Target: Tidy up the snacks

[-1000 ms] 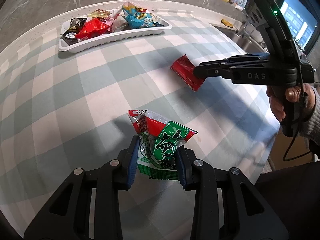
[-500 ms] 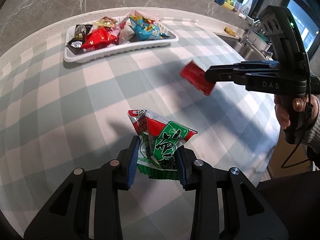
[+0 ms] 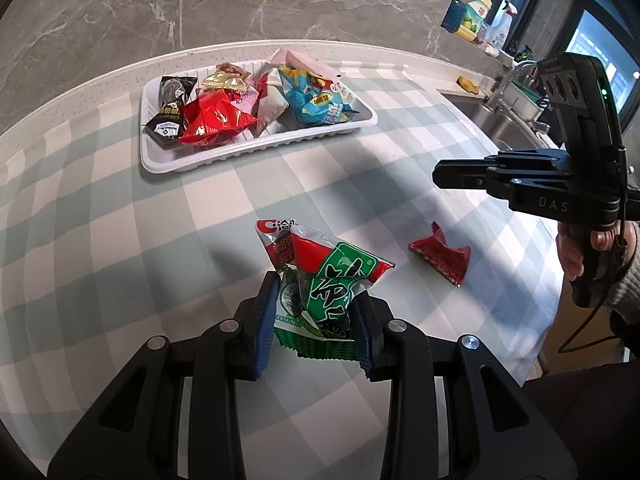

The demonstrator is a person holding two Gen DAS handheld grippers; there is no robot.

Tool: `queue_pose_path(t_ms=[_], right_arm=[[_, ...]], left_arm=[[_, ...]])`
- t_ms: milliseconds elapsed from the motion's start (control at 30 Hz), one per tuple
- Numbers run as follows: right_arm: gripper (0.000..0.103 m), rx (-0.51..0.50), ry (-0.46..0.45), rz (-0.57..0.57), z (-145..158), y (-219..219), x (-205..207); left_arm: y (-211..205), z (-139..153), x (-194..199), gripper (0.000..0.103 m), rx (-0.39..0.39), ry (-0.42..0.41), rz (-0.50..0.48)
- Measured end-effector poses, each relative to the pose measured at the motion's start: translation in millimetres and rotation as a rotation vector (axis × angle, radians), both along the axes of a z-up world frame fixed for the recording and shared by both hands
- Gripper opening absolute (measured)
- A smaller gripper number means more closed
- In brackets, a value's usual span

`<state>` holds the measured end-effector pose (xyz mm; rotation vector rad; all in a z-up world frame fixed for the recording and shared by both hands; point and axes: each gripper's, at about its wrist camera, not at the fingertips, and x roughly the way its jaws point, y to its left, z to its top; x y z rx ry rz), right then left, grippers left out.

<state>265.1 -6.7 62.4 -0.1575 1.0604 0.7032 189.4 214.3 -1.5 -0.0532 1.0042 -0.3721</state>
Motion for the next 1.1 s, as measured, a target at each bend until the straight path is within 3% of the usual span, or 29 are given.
queue_pose_path(t_ms=[233,367,500,700,833,1100], right_arm=[[0.011,-0.009,0.043,-0.009,-12.9,-8.3,5.5],[0.041,-0.038,0.065,0.035,-23.2,-16.6,-6.6],[0.046,-0.111,0.070,0.088,-37.3,-20.8,-22.0],[0.046,-0.191,0.078,0.111,-61.0,-19.5,-32.9],[0.033,-0.208,0.029,0.110,-58.2,-17.6,-36.0],[0.028,-0.115,0.113,0.061,-52.8,-29.7,-21.1]], left_arm=[[-3.9,-6.1,11.2,0.031,-0.011,0.016,0.000],[-6.7,-8.8,13.3,0.031,-0.012,0.020,-0.006],[-6.3,-11.0,15.0,0.031,-0.019,0.025,-0.003],[-9.0,-14.0,21.0,0.031,-0.023,0.034,-0.001],[-10.9,-16.4,25.6,0.031,-0.027,0.040,0.001],[-12.5,-18.4,33.1,0.031,-0.042,0.048,0.001]])
